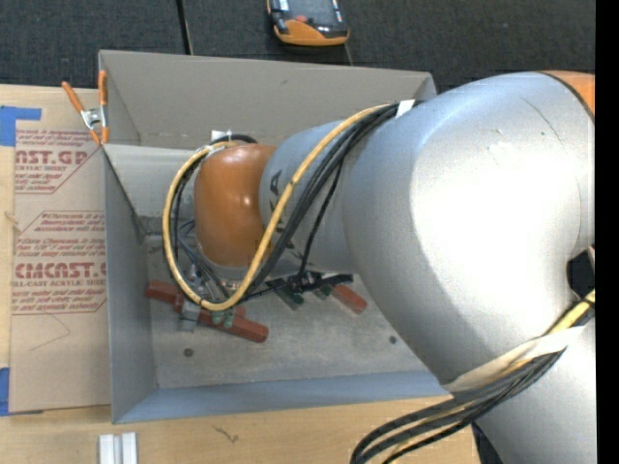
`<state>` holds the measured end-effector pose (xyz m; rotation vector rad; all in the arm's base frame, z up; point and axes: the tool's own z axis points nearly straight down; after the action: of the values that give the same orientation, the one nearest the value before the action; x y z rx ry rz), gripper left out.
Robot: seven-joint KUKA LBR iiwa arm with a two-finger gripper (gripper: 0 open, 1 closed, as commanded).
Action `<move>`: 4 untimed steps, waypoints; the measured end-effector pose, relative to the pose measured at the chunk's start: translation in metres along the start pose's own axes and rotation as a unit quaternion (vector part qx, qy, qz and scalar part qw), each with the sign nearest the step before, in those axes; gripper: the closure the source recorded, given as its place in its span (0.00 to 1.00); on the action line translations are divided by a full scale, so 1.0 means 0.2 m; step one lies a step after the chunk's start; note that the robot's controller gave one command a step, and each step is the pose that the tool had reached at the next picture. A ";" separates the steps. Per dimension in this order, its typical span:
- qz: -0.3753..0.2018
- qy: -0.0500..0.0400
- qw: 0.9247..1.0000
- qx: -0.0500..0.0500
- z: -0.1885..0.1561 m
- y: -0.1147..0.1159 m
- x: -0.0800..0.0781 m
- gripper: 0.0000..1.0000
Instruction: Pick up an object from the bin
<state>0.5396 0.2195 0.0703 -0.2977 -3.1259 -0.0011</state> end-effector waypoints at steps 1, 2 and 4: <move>0.000 0.001 1.000 0.000 -0.02 0.00 0.00 1.00; 0.000 0.003 1.000 0.002 -0.07 0.00 0.01 1.00; 0.000 0.000 1.000 0.000 -0.27 0.00 0.00 1.00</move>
Offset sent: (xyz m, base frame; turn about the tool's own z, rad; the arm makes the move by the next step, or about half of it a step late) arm 0.0000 0.0000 0.0987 0.0000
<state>0.5394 0.2199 0.1235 -0.2971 -3.1263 -0.0014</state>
